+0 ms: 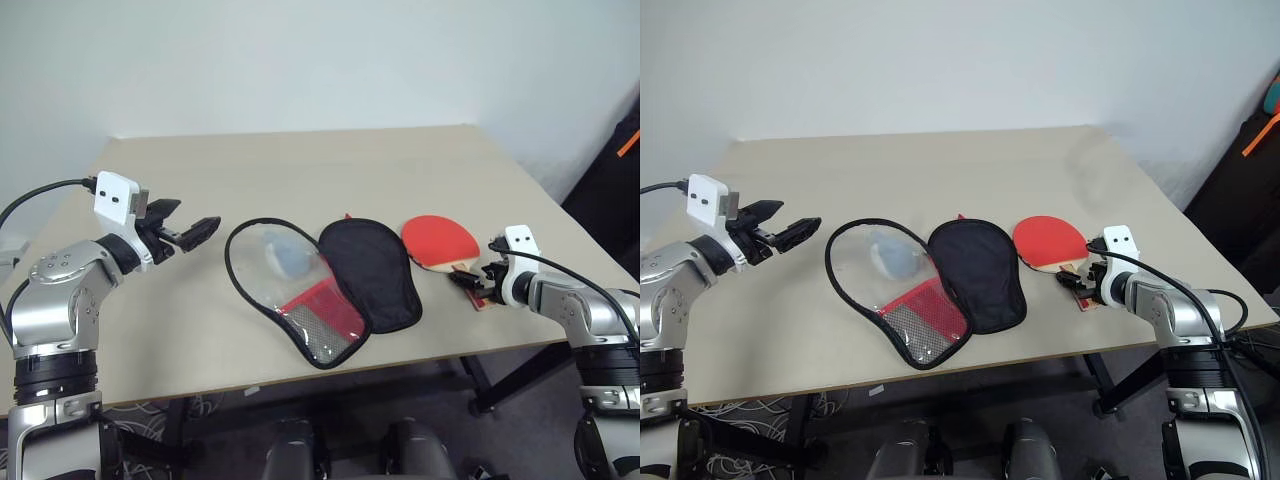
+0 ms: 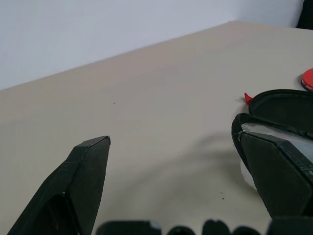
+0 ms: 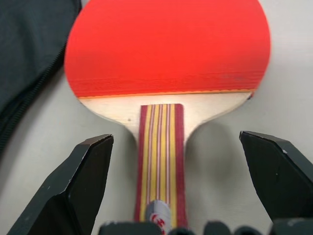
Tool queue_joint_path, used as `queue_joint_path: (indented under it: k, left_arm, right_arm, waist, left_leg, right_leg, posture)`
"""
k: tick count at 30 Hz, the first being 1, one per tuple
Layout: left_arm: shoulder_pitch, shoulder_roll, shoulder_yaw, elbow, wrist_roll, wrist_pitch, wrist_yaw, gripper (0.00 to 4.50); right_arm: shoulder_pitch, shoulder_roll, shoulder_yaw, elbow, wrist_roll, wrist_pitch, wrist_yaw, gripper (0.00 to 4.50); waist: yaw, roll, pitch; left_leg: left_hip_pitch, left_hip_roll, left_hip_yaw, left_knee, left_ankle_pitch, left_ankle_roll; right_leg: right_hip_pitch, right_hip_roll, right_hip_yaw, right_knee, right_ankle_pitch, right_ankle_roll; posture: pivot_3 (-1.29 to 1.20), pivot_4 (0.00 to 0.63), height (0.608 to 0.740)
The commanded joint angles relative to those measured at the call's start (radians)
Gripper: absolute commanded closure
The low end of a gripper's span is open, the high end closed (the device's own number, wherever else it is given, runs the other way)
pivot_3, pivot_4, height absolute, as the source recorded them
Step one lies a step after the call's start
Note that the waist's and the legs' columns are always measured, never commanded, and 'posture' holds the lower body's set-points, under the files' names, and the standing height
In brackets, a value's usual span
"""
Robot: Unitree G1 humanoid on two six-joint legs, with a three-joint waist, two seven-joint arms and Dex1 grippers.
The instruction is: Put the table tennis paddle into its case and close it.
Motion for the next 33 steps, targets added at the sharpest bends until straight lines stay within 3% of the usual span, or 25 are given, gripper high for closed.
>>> queue_joint_path:
  k: [1, 2, 5, 13, 21, 33]
  left_arm:
    - [-0.028, 0.011, 0.024, -0.043, -0.021, -0.006, 0.000, 0.02]
    - [-0.031, 0.011, 0.021, -0.042, -0.020, -0.008, -0.002, 0.02]
    - [-0.044, 0.009, 0.011, -0.032, -0.015, -0.015, -0.006, 0.00]
    - [-0.060, -0.003, -0.001, -0.005, -0.005, -0.037, -0.010, 0.00]
    - [-0.075, -0.009, -0.011, 0.029, 0.004, -0.060, -0.017, 0.00]
    - [-0.094, -0.016, -0.032, 0.060, 0.014, -0.072, -0.023, 0.00]
  right_arm:
    - [0.004, 0.004, -0.026, -0.010, -0.011, -0.022, 0.001, 0.00]
    - [0.005, 0.006, -0.028, -0.010, -0.012, -0.022, 0.000, 0.00]
    - [0.008, 0.010, -0.028, -0.019, -0.016, -0.017, -0.003, 0.56]
    - [0.018, 0.011, -0.033, -0.042, -0.025, -0.007, -0.005, 3.40]
    - [-0.078, 0.107, -0.138, -0.068, 0.020, -0.007, -0.107, 3.39]
    - [-0.094, 0.387, -0.007, -0.398, 0.083, 0.235, -0.233, 3.39]
  waist:
    - [0.001, 0.000, 0.000]
    - [0.001, 0.000, 0.000]
    - [0.000, 0.000, 0.000]
    - [0.001, 0.000, 0.000]
    - [-0.002, 0.000, 0.000]
    - [-0.003, 0.000, 0.000]
  left_leg:
    - [0.000, 0.000, 0.000, 0.000, 0.000, 0.000]
    - [0.000, 0.000, 0.000, 0.000, 0.000, 0.000]
    - [0.000, 0.000, 0.000, 0.000, 0.000, 0.000]
    - [0.000, 0.000, 0.000, 0.000, 0.000, 0.000]
    - [-0.001, 0.000, 0.001, 0.001, 0.000, 0.000]
    - [-0.001, 0.000, 0.001, 0.001, 0.000, 0.000]
  right_leg:
    - [0.000, 0.000, 0.000, 0.000, 0.000, 0.000]
    - [0.000, 0.000, 0.000, 0.000, 0.000, 0.000]
    - [0.000, 0.000, 0.000, 0.000, 0.000, 0.000]
    - [0.001, 0.000, 0.000, 0.000, 0.000, 0.000]
    - [-0.002, 0.000, 0.001, 0.001, 0.000, 0.000]
    - [-0.001, 0.001, 0.001, 0.001, 0.001, 0.001]
  posture:
    - [0.00, 0.000, 0.654]
    - [0.00, 0.000, 0.654]
    - [0.00, 0.000, 0.654]
    - [0.00, 0.000, 0.654]
    - [0.00, 0.000, 0.654]
    - [0.00, 0.000, 0.654]
